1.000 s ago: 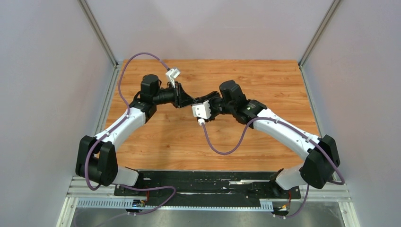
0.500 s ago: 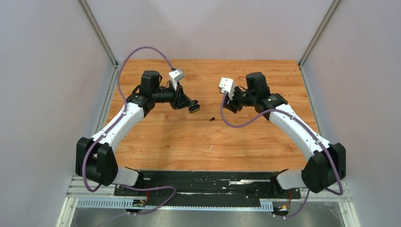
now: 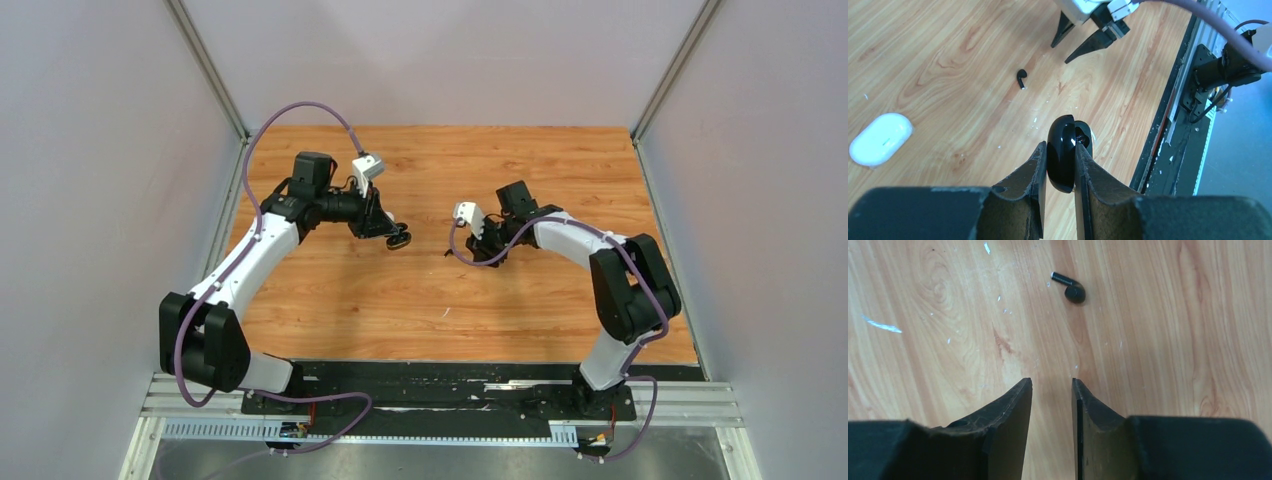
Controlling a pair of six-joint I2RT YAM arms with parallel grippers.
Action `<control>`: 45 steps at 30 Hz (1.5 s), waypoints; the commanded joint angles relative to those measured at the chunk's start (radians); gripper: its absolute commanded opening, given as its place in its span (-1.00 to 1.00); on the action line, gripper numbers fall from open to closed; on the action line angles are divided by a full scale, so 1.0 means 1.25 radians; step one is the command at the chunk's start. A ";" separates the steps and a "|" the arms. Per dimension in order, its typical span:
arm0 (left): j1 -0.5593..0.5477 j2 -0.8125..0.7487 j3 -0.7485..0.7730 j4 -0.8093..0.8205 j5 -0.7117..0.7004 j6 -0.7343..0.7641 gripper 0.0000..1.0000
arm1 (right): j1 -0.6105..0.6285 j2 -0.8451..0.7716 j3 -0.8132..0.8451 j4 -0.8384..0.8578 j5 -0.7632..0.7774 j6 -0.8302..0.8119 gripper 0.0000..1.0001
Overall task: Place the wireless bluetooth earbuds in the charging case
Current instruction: Pick up the earbud from the center of the board.
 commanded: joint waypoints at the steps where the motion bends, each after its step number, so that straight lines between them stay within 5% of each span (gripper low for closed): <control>1: 0.004 -0.029 0.020 -0.016 -0.002 0.007 -1.00 | 0.021 0.039 0.012 0.093 -0.011 -0.091 -0.27; 25: 0.030 -0.052 -0.021 0.029 -0.018 -0.034 -1.00 | 0.072 0.204 0.141 0.083 -0.019 -0.109 -0.58; 45: 0.035 -0.047 -0.034 0.050 -0.019 -0.046 -1.00 | 0.080 0.217 0.156 0.056 -0.022 -0.121 -0.43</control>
